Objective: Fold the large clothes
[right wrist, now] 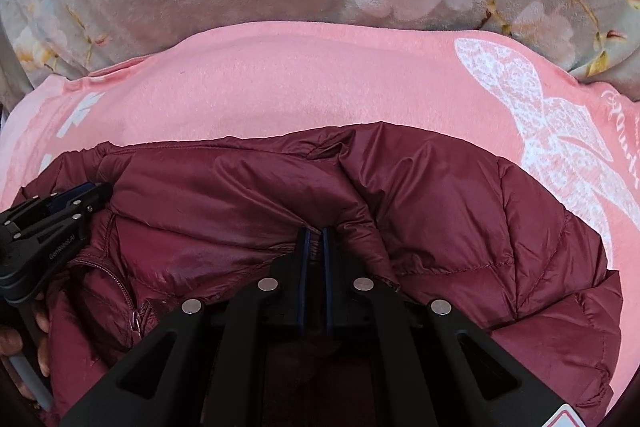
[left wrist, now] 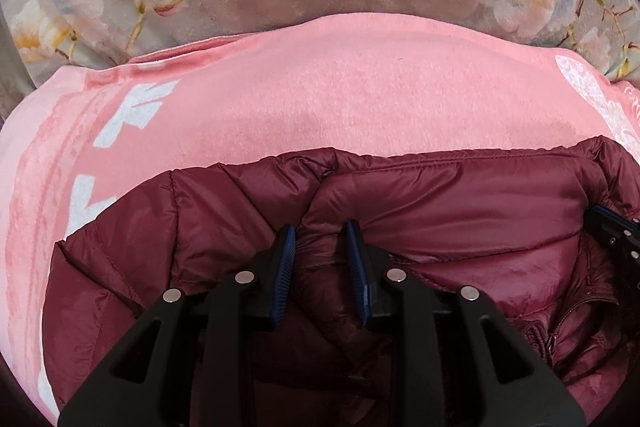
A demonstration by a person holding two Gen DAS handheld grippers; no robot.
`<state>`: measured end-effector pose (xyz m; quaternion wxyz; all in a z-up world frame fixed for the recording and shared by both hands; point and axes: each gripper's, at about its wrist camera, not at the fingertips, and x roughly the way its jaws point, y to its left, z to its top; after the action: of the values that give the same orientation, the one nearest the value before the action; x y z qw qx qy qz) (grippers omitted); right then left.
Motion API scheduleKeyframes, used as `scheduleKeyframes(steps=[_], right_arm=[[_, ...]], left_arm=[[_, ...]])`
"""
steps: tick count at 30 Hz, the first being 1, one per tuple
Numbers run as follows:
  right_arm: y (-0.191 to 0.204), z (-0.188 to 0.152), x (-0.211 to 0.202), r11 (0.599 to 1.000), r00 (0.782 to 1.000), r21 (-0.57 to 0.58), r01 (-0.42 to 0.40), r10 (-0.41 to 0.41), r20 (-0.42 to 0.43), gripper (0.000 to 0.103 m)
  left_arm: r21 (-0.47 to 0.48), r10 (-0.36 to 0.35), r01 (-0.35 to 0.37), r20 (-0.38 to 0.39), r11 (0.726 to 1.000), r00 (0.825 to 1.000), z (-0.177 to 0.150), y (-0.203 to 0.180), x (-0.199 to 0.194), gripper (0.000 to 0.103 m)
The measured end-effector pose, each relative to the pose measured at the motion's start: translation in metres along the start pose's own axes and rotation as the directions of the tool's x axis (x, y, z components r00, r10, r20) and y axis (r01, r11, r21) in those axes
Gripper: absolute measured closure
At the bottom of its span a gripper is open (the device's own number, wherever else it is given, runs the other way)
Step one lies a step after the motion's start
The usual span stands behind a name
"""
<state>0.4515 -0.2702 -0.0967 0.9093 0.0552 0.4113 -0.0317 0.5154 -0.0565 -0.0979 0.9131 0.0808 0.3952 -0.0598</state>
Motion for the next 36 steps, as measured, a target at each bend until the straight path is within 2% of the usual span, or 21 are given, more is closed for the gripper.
scheduleKeyframes(steps=[7, 36], right_arm=[[-0.0009, 0.0002, -0.0002, 1.000, 1.000, 0.011, -0.011, 0.011, 0.002, 0.101], [0.0037, 0.0008, -0.0006, 1.000, 1.000, -0.015, 0.003, -0.003, 0.004, 0.099]], left_arm=[[-0.011, 0.018, -0.018, 0.002, 1.000, 1.000, 0.0004, 0.0025, 0.0011, 0.070], [0.003, 0.032, -0.032, 0.009, 0.999, 0.999, 0.0010, 0.0027, 0.0006, 0.070]])
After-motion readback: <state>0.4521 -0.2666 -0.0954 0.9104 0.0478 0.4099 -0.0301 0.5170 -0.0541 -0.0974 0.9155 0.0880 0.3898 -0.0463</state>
